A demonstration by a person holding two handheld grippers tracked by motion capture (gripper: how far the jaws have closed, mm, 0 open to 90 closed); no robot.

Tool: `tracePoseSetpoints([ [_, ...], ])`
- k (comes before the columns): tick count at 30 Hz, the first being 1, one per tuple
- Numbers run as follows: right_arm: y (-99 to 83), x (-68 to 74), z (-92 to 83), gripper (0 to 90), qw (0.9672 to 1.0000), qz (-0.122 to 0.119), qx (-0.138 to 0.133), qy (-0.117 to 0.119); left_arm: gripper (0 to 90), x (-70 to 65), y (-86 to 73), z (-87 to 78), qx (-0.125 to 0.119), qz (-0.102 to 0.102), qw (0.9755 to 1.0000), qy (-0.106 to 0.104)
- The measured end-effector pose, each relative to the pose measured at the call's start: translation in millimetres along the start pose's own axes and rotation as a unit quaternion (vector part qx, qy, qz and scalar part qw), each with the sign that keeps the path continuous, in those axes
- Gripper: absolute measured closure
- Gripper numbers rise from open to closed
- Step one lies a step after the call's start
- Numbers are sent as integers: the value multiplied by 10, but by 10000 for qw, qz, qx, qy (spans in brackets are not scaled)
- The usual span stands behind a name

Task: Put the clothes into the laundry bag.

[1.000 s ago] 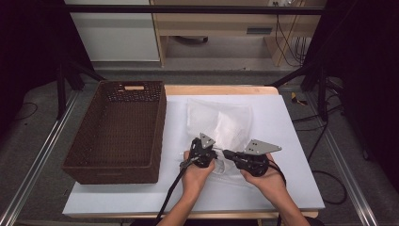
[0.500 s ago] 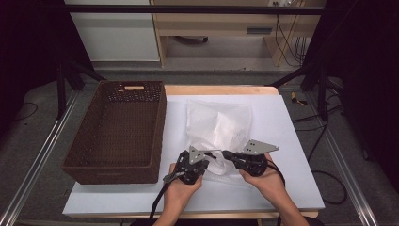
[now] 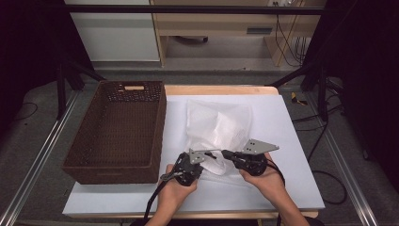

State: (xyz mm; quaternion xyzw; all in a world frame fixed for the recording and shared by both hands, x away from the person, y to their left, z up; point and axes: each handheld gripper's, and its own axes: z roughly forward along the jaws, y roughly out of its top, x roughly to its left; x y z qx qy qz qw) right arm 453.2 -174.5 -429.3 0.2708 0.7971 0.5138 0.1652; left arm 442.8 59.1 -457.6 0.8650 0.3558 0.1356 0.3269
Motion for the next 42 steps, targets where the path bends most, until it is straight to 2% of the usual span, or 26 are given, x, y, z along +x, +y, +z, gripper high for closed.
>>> tracePoseSetpoints([
  [4, 3, 1, -2, 897, 10000, -3, -8, 2, 900, -2, -4, 15, -8, -29, 10000, -25],
  [11, 9, 6, 7, 897, 10000, -6, -7, 14, 900, 7, 4, 36, 238, 71, 9997, -38],
  [16, 14, 10, 12, 897, 10000, -10, -12, 15, 900, 22, 54, 73, 368, 62, 9992, -127],
  [19, 15, 11, 14, 897, 10000, -9, -13, 21, 900, 27, 46, 94, 355, -25, 9991, -221],
  [27, 22, 20, 14, 897, 10000, -6, -18, 31, 900, 0, 102, 160, 388, 30, 9989, -275],
  [32, 23, 15, 11, 897, 10000, 2, -26, 27, 900, -5, 144, 198, 396, 65, 9989, -245],
  [42, 22, 17, 17, 897, 10000, 7, 3, 20, 900, 15, 195, 272, 256, 14, 9994, -212],
])
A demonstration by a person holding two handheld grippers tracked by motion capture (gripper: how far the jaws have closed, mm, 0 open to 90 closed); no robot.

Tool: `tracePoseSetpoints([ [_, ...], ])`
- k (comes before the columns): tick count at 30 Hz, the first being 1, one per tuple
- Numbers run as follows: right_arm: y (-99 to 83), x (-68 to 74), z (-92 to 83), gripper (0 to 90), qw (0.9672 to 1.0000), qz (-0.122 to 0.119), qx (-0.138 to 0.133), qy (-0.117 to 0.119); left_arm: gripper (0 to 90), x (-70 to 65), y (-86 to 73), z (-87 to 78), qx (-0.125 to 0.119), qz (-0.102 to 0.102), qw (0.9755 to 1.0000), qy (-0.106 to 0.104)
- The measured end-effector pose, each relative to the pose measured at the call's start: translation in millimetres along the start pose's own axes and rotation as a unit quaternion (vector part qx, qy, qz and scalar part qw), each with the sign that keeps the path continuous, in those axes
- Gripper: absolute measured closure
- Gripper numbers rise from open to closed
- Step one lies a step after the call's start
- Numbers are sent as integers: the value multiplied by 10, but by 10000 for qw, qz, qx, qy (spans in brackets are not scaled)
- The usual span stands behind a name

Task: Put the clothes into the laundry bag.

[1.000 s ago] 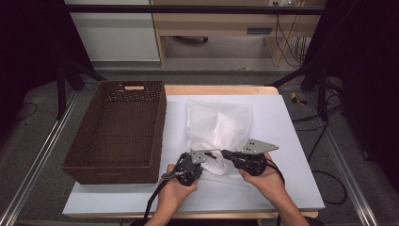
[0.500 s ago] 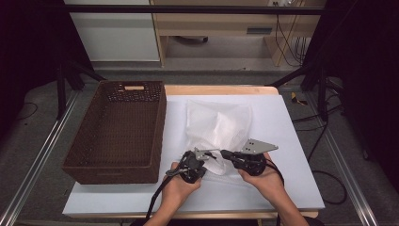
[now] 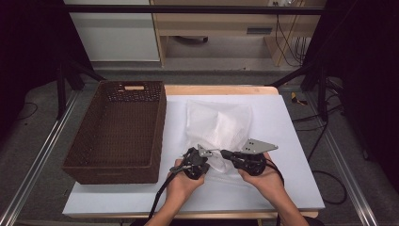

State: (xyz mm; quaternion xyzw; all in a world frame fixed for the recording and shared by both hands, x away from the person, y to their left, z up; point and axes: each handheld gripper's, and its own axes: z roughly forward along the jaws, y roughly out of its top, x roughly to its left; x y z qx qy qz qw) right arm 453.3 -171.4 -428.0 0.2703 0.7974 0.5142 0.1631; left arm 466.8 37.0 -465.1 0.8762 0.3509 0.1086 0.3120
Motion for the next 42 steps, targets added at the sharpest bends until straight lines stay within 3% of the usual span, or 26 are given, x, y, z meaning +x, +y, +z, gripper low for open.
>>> tracePoseSetpoints([
  [12, -4, 2, 5, 897, 10000, -17, 35, 13, 900, 75, 63, 111, -259, -178, 9995, 40],
  [20, -12, -7, 9, 897, 10000, -6, 57, 4, 900, 101, 100, 153, -379, -194, 9991, 42],
  [42, -41, -27, 33, 897, 9999, 26, 144, -28, 900, 152, 326, 294, -848, -349, 9957, 151],
])
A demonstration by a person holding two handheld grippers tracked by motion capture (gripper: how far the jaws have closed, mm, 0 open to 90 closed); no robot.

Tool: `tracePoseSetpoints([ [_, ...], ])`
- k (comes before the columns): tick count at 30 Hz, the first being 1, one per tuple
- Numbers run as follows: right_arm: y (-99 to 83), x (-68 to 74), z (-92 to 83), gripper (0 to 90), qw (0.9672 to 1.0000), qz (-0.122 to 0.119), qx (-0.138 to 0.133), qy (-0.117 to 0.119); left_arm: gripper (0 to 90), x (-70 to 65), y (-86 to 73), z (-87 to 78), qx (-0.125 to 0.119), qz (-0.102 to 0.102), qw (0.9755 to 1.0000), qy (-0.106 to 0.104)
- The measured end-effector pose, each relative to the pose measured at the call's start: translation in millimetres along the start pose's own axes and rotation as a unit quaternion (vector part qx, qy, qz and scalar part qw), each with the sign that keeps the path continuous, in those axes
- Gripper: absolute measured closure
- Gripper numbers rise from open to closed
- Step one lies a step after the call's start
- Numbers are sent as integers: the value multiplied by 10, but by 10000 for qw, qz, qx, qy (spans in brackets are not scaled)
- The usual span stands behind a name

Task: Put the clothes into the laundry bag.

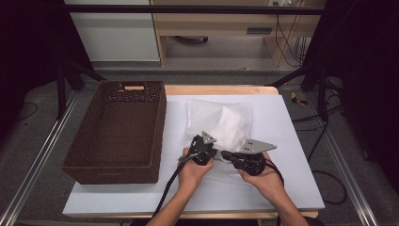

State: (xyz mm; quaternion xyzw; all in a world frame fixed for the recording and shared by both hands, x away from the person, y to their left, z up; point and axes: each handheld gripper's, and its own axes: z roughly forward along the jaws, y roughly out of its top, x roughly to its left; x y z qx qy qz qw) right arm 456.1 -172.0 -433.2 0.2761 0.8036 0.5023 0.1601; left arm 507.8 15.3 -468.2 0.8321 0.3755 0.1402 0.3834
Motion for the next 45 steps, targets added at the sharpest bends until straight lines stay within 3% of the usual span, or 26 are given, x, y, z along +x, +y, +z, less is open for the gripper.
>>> tracePoseSetpoints([
  [11, -14, -17, -5, 898, 10000, 39, 12, -24, 900, 32, -3, 87, 25, 1, 10000, 63],
  [34, -40, -26, 10, 898, 9999, 62, 85, 0, 900, 51, 37, 227, -410, -242, 9986, 220],
  [45, -50, -27, -12, 898, 10000, 58, 66, -19, 900, 17, -24, 170, -251, -112, 9993, 253],
])
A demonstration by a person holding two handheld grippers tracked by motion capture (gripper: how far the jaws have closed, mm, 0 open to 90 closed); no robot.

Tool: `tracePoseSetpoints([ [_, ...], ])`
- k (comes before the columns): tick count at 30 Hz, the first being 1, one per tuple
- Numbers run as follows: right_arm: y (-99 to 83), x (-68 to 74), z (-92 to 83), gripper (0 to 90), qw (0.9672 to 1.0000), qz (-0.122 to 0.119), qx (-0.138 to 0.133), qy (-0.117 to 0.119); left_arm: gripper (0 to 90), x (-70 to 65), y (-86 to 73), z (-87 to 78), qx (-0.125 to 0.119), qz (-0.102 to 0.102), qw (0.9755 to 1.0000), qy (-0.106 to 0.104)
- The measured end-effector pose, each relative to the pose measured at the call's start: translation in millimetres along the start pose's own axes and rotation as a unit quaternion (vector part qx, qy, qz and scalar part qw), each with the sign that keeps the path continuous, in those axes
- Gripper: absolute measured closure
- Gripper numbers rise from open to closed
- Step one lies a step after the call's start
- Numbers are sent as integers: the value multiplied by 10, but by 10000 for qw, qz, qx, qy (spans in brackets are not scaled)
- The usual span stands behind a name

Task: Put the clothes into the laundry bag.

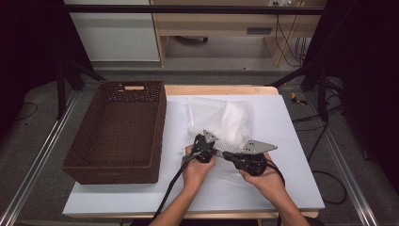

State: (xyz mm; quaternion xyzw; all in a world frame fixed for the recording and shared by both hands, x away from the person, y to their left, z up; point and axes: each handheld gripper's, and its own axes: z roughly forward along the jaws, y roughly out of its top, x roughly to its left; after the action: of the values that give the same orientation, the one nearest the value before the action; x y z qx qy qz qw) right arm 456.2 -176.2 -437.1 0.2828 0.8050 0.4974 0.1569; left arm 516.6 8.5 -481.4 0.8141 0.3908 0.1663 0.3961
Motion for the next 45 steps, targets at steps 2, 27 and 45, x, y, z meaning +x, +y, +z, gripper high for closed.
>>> tracePoseSetpoints([
  [2, 0, 1, -11, 898, 10000, 4, -13, -7, 900, -14, -26, -30, 5, 20, 10000, -2],
  [27, 41, -14, -75, 897, 9999, 19, -142, -43, 803, -31, -229, -981, -437, 375, 9980, 250],
  [45, 42, -77, -137, 898, 9996, 115, -237, -40, 841, 119, -104, -686, -432, 780, 9936, 697],
])
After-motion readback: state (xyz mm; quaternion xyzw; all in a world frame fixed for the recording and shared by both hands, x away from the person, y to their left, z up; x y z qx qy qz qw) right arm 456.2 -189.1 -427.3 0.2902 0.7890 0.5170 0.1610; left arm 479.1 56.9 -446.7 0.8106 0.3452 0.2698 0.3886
